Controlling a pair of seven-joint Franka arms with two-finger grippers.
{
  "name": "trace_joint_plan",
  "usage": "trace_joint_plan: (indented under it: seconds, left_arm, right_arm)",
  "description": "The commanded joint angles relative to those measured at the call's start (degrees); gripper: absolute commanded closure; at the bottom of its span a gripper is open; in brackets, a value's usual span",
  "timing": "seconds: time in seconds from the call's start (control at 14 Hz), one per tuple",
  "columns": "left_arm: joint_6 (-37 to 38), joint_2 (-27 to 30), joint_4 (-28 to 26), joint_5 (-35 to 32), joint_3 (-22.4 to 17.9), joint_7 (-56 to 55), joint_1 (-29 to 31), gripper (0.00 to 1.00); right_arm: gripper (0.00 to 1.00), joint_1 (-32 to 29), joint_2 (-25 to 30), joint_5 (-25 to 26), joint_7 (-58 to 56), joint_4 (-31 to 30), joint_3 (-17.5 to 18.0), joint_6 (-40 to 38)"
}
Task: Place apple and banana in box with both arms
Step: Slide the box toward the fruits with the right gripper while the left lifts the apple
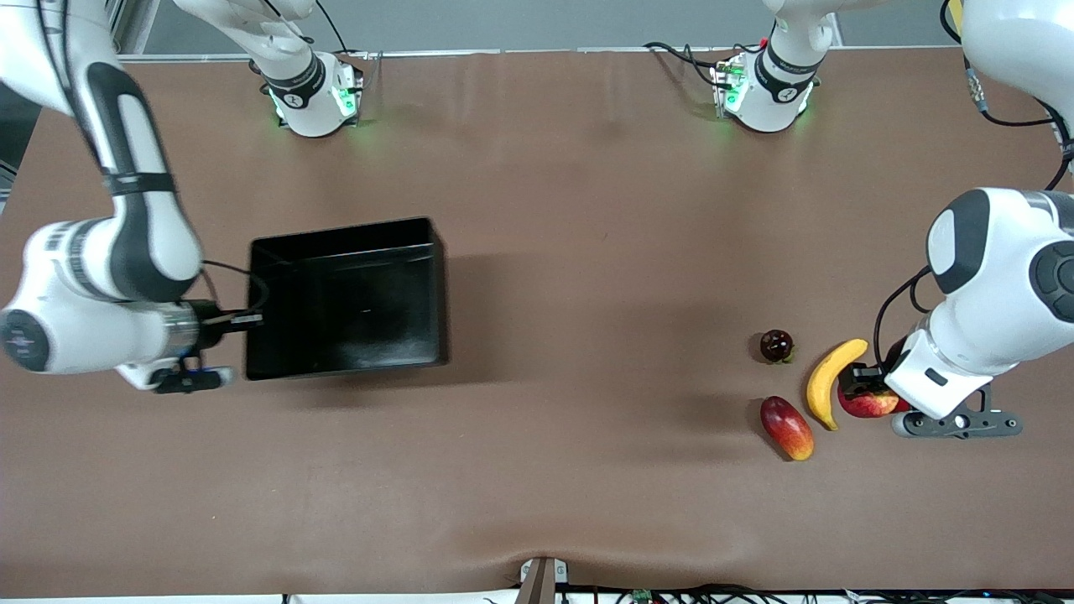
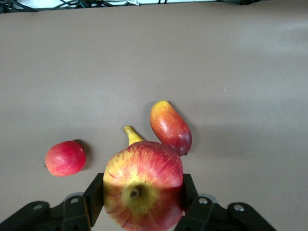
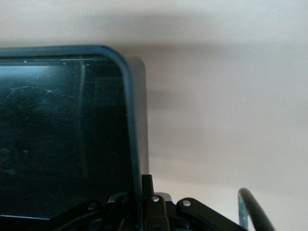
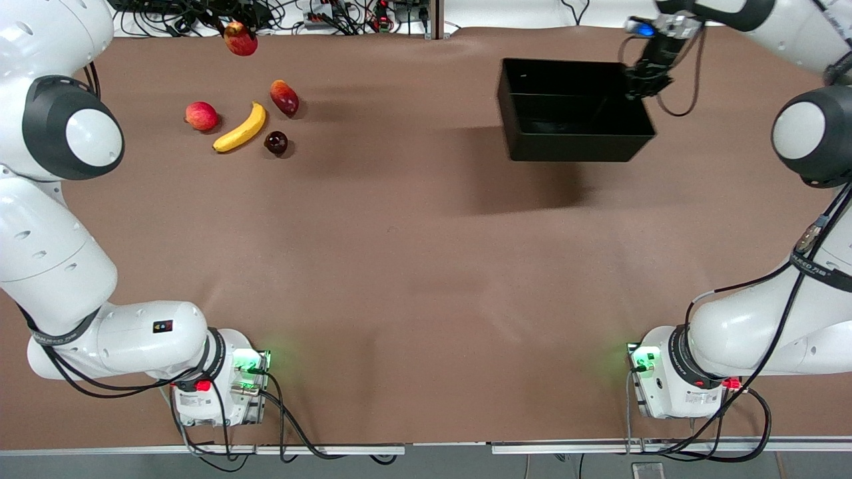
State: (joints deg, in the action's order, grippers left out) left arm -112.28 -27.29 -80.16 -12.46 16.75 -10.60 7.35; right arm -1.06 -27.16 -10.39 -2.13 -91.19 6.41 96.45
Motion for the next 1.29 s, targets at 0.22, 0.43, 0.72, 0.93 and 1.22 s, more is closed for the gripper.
trace_joint_plan:
  seconds: [0.22,0.43,0.72,0.93,1.22]
  left_arm:
    - [2.23,3.56,-1.49,-0.55,0.22,-0.56,0.38,1.00]
    - [2.68,3.91,-1.49,-0.55,0.65,-0.56,0.38,1.00]
    - [2.86,3.91,-1.66,-0.46,0.83,-0.38,0.56,1.00]
    - [2.95,3.91,-1.67,-0.46,0.83,-0.47,0.56,1.00]
    - [3.39,4.09,-1.58,-0.46,1.09,-0.47,0.47,1.00]
  right_arm:
    - [1.00,15.63,0.36,-2.18,16.86,1.01,-0.26,5.83]
    - [1.00,22.22,-1.66,-2.27,26.35,0.92,-0.26,13.03]
    - [1.00,27.50,-5.61,-2.18,35.25,0.92,-0.26,20.60]
    - [1.00,30.23,-8.77,-2.27,39.21,1.10,-0.26,25.88]
    - [1.00,32.43,-11.07,-2.18,40.45,1.10,-0.26,29.67]
